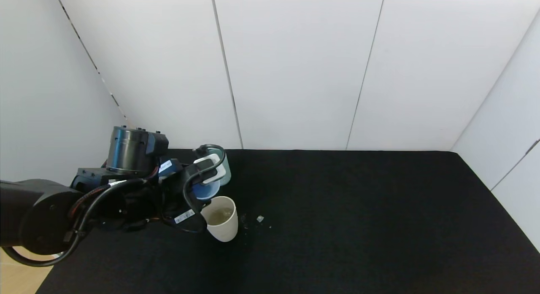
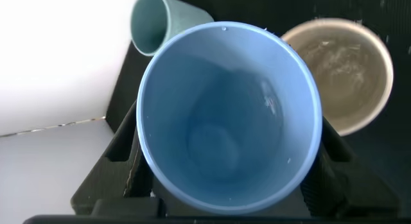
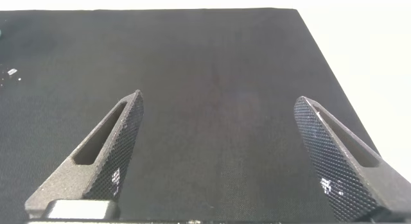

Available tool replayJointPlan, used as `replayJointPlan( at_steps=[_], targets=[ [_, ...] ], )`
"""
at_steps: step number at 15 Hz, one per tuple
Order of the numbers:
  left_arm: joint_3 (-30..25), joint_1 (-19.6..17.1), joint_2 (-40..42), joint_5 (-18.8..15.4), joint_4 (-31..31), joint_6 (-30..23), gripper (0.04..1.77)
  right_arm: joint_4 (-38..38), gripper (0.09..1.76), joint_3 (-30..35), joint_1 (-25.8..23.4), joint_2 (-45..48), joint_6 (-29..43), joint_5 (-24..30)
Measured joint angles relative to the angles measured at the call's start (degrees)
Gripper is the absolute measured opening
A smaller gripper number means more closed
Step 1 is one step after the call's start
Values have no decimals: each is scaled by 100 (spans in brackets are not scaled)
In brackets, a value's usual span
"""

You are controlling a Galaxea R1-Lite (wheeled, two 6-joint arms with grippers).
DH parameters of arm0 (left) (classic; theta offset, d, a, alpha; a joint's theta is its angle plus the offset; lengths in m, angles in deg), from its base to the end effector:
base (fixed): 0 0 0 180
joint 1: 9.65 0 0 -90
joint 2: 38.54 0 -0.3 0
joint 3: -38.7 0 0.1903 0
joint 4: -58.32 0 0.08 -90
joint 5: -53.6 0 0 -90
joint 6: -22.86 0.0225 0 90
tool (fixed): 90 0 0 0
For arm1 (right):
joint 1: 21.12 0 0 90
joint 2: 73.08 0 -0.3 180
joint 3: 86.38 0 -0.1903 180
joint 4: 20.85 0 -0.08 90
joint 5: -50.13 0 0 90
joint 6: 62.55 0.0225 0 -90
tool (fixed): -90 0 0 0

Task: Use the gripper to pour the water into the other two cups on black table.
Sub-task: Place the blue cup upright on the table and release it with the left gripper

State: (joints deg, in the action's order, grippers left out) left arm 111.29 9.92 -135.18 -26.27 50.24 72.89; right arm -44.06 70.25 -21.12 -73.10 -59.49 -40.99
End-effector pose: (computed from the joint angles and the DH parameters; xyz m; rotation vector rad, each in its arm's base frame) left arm 0.2793 -0.0951 0.1661 0.9927 0.4421 -0.3909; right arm -0.0228 -0.0004 0.0758 0.0534 -0.0030 -0.0195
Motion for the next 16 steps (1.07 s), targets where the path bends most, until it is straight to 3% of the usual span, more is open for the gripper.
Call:
replayJointPlan(
  at_steps=[6, 8, 11, 16],
  targets=[
    [639, -37, 39, -176, -11, -367, 125, 0, 171, 0, 0, 0, 0, 0],
    [929, 52, 5, -178, -10, -720, 125, 0, 171, 0, 0, 0, 0, -2],
    [1359, 422, -174, -178, -7, -1593, 125, 0, 171, 0, 0, 0, 0, 0],
    [2332, 1281, -830, -158, 74, -3744, 125, 0, 171, 0, 0, 0, 0, 0]
  ],
)
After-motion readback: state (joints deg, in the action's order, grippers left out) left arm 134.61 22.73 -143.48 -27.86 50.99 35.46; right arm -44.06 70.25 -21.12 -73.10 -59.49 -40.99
